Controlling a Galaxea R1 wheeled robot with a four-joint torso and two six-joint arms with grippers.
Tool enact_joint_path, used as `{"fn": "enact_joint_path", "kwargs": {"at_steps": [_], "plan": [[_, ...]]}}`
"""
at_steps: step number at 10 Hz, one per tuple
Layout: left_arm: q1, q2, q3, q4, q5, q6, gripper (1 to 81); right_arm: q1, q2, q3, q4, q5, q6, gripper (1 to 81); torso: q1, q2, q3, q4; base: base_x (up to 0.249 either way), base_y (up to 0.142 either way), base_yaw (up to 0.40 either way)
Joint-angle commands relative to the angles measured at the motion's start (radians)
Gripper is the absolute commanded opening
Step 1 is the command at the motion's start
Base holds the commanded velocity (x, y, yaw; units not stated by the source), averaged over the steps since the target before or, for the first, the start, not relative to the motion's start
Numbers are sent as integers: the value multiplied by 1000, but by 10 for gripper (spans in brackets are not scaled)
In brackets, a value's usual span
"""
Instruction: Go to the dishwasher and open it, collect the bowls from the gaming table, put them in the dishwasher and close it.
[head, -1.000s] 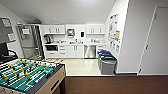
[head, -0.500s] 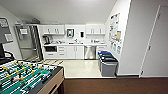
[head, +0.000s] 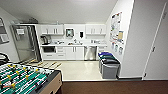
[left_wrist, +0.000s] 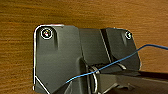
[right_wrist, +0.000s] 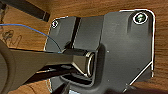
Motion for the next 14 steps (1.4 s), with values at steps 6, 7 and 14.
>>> {"fn": "enact_joint_path", "kwargs": {"at_steps": [6, 7, 14], "plan": [[-61, -10, 11, 9, 46, 6, 811, 58, -20, 17, 11, -42, 5, 811, 1, 0, 0, 0, 257, 0, 0], [-61, -12, 11, 9, 45, 5, 811, 60, -20, 16, 12, -42, 7, 811, 1, 0, 0, 0, 257, 0, 0], [-61, -9, 8, 9, 46, 6, 811, 60, -23, 5, 15, -38, 7, 811, 1, 0, 0, 0, 257, 0, 0]]}}
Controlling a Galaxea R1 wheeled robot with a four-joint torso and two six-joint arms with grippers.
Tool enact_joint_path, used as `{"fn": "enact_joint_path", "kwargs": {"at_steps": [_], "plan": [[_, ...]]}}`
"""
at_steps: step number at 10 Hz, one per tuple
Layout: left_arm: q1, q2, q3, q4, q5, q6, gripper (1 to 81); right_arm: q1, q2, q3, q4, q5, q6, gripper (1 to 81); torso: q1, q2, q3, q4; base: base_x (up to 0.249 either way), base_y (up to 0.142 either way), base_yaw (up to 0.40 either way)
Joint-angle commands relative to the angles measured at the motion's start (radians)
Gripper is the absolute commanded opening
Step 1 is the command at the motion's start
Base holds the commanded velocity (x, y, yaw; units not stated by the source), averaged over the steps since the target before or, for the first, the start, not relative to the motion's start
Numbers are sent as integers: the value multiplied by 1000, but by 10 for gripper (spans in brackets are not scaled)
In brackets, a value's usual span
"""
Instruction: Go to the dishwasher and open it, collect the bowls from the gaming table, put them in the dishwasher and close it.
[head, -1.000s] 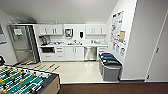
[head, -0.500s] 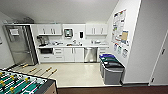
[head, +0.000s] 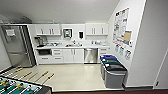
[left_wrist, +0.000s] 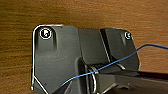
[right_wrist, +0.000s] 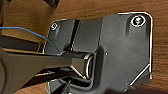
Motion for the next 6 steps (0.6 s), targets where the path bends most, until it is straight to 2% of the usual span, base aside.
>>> {"fn": "enact_joint_path", "kwargs": {"at_steps": [1, 2, 5, 6], "plan": [[-61, -15, 9, 9, 41, 6, 811, 59, -12, -2, 12, -51, 3, 811, 0, 0, 0, 0, 257, 0, 0], [-61, -16, 9, 9, 22, 6, 811, 59, -1, -16, 6, -57, 3, 811, 0, 0, 0, 0, 257, 0, 0], [-61, -19, 9, 10, 20, 4, 811, 51, 56, -120, 11, -60, 3, 811, 0, 0, 0, 0, 257, 0, 0], [-61, -18, 9, 9, 20, 4, 811, 56, 56, -119, 9, -60, 1, 811, 0, 0, 0, 0, 257, 0, 0]]}}
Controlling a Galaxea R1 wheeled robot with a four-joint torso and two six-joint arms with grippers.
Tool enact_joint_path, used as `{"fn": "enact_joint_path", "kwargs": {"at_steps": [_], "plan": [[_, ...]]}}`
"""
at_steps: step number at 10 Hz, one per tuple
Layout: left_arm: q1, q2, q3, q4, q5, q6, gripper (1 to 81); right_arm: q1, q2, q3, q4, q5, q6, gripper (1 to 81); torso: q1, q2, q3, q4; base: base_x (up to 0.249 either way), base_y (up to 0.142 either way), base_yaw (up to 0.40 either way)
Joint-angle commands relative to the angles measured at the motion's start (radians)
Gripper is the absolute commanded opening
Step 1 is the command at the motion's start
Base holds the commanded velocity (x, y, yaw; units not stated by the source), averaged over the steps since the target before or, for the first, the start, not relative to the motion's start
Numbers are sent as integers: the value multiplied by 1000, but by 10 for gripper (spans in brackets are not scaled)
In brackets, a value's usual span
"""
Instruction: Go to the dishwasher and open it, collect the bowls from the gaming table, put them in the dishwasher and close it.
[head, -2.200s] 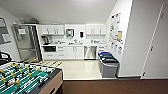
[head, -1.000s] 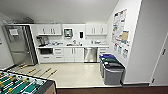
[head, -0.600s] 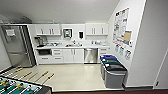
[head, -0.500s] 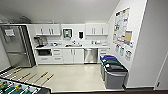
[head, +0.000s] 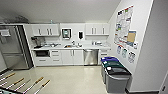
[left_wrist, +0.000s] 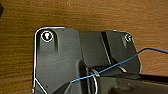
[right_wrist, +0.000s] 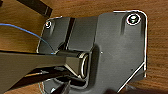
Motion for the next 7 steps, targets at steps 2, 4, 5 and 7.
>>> {"fn": "enact_joint_path", "kwargs": {"at_steps": [2, 4, 5, 7], "plan": [[-59, -11, 9, 9, 46, 4, 811, 58, -15, 8, 5, -54, 1, 811, 0, 0, 0, 0, 259, 0, 0], [-60, -13, 12, 9, 46, 4, 811, 59, -21, 28, 5, -53, 3, 811, 0, 0, 0, 0, 274, 0, 0], [-59, -13, 12, 9, 46, 4, 811, 61, -23, 34, 5, -50, 3, 811, 0, 0, 0, 0, 275, 0, 0], [-59, -13, 10, 7, 46, 4, 811, 61, -24, 36, 6, -48, 3, 811, 0, 0, 0, 0, 275, 0, 0]]}}
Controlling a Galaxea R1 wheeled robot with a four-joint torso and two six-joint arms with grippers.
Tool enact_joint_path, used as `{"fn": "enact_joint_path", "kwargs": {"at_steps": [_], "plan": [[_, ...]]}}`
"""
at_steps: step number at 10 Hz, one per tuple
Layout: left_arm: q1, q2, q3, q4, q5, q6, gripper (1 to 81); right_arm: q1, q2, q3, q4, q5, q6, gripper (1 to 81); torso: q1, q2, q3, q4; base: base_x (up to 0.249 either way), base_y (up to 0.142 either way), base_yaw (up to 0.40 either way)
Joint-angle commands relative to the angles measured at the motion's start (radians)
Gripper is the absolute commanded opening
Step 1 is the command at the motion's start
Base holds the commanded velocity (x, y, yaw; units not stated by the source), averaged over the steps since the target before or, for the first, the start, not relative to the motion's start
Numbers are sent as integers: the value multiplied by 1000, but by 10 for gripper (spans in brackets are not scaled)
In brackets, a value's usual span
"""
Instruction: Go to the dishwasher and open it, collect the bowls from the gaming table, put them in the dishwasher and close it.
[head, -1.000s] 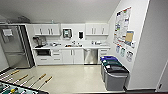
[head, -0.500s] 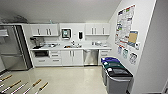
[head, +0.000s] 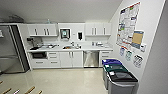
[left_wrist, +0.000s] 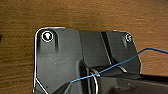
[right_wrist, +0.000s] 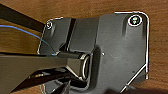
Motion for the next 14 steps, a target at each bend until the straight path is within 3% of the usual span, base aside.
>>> {"fn": "enact_joint_path", "kwargs": {"at_steps": [1, 14], "plan": [[-60, -11, 10, 8, 46, 4, 811, 56, -21, 18, 7, -45, 3, 811, 0, 0, 0, 0, 275, 0, 0], [-60, 0, 10, 9, 46, 4, 811, 54, -44, 61, 6, -42, -1, 811, 0, 0, 0, 0, 275, 0, 0]]}}
